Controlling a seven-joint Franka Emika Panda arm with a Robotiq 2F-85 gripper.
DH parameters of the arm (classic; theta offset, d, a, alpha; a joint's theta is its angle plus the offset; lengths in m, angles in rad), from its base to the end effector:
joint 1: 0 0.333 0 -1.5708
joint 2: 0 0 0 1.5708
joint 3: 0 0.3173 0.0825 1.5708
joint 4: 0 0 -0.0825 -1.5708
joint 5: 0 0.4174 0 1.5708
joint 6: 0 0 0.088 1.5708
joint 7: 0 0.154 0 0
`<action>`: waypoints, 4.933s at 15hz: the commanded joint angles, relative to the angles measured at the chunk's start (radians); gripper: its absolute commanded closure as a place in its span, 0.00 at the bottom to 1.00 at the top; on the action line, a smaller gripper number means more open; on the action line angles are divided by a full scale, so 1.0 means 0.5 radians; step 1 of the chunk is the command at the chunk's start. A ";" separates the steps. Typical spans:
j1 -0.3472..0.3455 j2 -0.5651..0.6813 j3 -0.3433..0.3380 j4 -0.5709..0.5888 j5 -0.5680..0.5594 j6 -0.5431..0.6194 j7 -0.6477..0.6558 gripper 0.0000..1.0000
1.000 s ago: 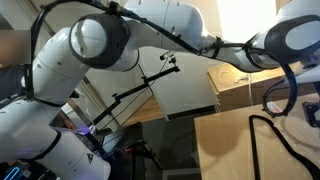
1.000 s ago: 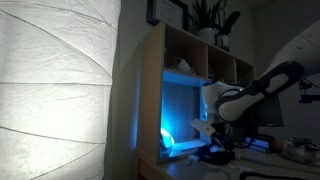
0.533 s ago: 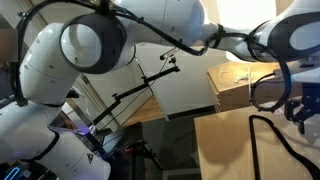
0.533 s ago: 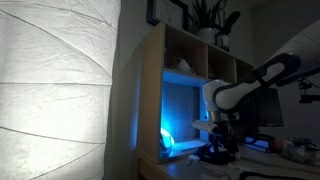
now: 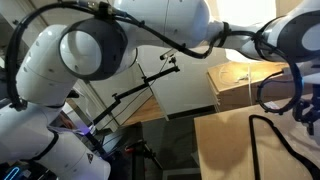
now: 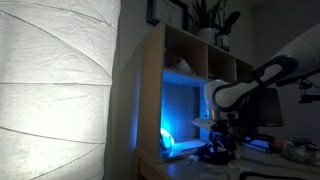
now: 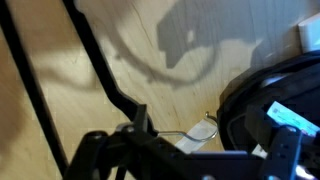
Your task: Put the band aid box on the black bag and take out some bandaids
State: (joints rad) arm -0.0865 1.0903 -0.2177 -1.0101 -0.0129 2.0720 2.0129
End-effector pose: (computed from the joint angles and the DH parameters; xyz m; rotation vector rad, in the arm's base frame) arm 0.7850 -0.1927 0.1226 1.3621 -2.6655 0.2247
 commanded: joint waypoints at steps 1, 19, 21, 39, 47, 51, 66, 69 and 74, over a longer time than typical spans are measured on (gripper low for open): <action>-0.044 0.085 0.009 0.153 0.024 0.049 0.017 0.00; -0.061 0.325 -0.106 0.407 -0.016 0.237 0.158 0.54; -0.064 0.327 -0.104 0.419 -0.009 0.235 0.160 0.69; -0.050 0.295 -0.119 0.406 -0.025 0.234 0.160 0.44; -0.063 0.321 -0.134 0.440 -0.019 0.183 0.166 0.00; -0.068 0.344 -0.139 0.456 -0.017 0.170 0.166 0.00; -0.067 0.334 -0.150 0.460 -0.015 0.186 0.141 0.95; -0.058 0.271 -0.150 0.415 -0.013 0.236 0.137 1.00; -0.059 0.086 -0.126 0.313 0.011 0.364 0.106 1.00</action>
State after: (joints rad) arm -0.1196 1.2160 -0.2846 -0.7937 -0.0178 2.2077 2.0678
